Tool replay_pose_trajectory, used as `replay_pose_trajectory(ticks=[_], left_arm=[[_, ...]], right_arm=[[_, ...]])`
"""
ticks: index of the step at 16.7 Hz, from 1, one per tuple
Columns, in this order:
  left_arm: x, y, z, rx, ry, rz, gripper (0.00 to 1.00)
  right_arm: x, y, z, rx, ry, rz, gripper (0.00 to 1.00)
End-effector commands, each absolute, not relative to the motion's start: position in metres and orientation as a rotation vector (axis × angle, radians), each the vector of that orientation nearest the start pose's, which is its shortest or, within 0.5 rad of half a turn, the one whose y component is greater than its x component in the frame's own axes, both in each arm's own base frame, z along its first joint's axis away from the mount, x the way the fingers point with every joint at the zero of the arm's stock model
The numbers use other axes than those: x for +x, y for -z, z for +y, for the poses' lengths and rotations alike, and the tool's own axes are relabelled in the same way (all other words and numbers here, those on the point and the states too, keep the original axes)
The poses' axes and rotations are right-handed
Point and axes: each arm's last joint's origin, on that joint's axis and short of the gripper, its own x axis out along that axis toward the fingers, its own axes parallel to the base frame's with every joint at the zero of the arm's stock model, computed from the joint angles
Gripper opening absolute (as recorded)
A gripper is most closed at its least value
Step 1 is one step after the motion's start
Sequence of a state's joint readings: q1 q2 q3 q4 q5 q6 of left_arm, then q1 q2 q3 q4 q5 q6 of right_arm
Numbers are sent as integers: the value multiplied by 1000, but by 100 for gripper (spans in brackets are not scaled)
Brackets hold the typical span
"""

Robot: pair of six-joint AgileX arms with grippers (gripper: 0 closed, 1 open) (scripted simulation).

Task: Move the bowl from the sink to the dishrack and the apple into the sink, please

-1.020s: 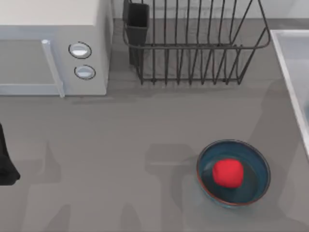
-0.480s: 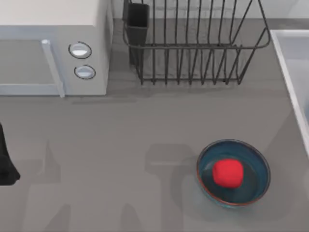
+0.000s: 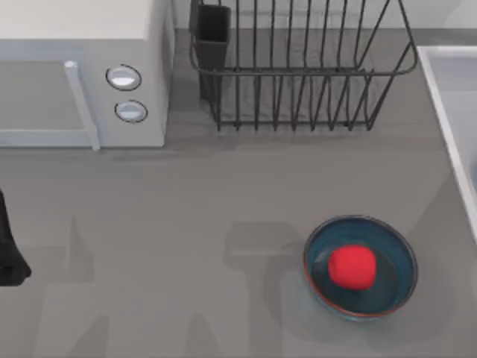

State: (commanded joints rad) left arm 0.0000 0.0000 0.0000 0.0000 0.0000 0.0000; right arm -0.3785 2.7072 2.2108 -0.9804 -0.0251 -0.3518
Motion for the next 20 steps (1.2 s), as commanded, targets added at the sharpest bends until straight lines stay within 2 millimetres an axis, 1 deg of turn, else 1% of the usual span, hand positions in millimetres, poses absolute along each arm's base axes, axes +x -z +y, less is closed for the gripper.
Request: replay_pose_trajectory(ticks=[8,9,16,18,20], left_arm=[[106,-160,-1,0,0,0,100],[106,-160,-1,0,0,0,100],[106,-160,-1,0,0,0,100],[106,-160,-1,0,0,0,100],[106,-160,-1,0,0,0,100]], right_arm=[[485,-48,-185,7,8,1471,2],[485,-48,-185,7,8,1471,0],[485,-48,-185,7,8,1471,0],[485,-52,-183,5,7,1467,0],[480,-63,-189,6,8,1466,0]])
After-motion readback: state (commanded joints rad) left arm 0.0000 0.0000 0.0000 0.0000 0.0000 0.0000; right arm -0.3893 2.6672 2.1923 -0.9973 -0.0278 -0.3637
